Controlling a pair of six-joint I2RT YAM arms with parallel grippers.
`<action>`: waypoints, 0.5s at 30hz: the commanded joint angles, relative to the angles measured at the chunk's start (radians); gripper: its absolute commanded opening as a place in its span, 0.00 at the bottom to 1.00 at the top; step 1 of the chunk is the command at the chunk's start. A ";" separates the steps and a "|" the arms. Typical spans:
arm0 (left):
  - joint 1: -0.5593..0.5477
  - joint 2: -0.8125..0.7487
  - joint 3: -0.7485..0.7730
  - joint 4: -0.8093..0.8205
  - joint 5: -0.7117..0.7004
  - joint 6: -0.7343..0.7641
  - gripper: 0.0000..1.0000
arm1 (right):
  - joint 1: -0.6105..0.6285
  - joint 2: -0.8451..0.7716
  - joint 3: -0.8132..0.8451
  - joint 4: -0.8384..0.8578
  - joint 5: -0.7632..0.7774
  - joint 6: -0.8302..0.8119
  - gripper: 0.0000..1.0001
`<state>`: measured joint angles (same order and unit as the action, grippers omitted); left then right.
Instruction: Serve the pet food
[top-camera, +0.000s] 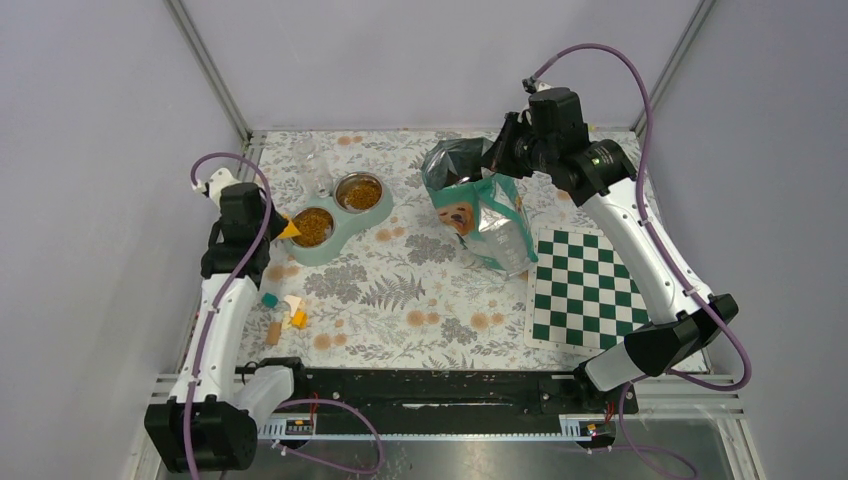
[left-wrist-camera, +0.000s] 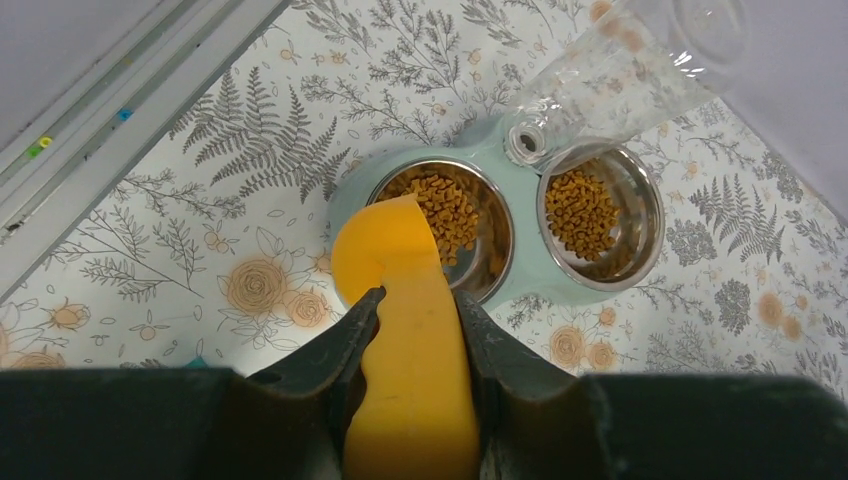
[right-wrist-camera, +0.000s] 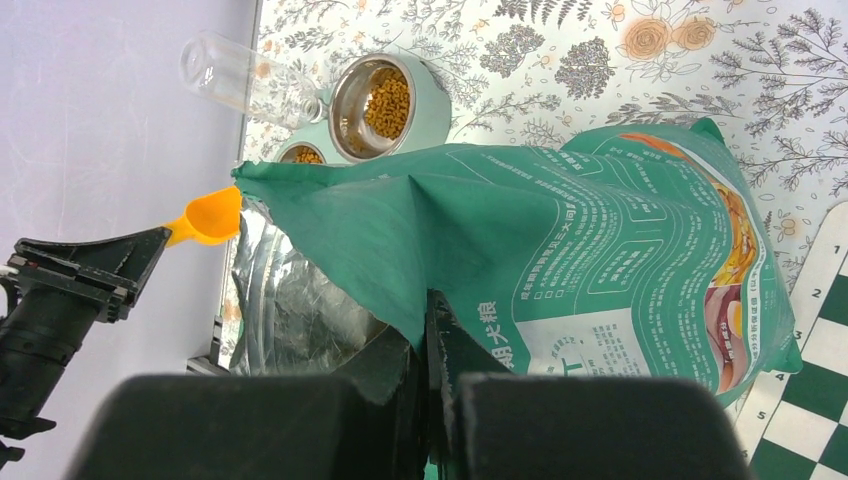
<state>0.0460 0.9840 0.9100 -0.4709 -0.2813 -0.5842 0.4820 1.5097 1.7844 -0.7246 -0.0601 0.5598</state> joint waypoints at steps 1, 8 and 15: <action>-0.003 -0.019 0.109 -0.022 0.068 0.073 0.00 | -0.012 -0.042 0.013 0.088 -0.036 0.002 0.00; -0.003 -0.036 0.142 -0.101 0.534 0.049 0.00 | -0.011 -0.053 0.057 0.057 -0.063 -0.022 0.00; -0.004 -0.145 -0.172 0.112 0.851 -0.255 0.00 | -0.011 -0.052 0.070 0.032 -0.093 -0.030 0.00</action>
<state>0.0452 0.8925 0.8825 -0.4934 0.3199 -0.6582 0.4767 1.5085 1.7866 -0.7341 -0.0990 0.5415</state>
